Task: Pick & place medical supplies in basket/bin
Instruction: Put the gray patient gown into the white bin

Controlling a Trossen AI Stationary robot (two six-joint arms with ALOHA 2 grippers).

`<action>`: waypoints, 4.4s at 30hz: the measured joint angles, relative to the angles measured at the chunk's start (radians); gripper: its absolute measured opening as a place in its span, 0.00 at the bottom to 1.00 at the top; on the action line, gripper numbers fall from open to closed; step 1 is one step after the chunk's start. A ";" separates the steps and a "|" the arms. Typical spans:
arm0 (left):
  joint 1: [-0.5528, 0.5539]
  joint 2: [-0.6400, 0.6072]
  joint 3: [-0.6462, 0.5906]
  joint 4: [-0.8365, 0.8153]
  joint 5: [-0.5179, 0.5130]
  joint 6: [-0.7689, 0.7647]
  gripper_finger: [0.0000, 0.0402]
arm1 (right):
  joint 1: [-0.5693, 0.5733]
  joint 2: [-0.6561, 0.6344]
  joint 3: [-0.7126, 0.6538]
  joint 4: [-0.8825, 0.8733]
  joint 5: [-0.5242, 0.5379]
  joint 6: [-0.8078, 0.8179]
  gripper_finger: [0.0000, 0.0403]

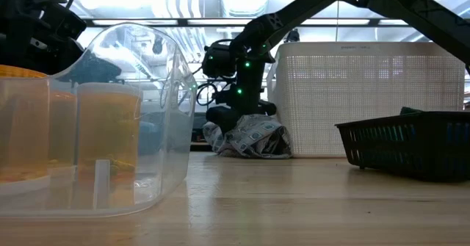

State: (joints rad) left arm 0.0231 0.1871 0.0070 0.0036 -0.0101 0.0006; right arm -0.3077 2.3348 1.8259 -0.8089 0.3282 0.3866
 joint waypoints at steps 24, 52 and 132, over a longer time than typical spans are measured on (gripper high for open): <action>0.000 0.000 0.000 0.000 0.000 -0.001 0.06 | -0.004 0.000 0.003 -0.040 0.008 0.001 0.44; 0.000 0.000 0.000 0.000 0.000 -0.003 0.06 | 0.062 0.013 0.182 -0.080 0.034 -0.080 0.21; 0.000 0.000 0.000 0.000 0.000 0.000 0.06 | -0.024 -0.688 0.440 -0.551 0.144 -0.214 0.23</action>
State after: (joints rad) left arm 0.0227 0.1871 0.0071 0.0036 -0.0101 0.0006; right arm -0.3318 1.6472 2.2654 -1.3597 0.4723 0.1731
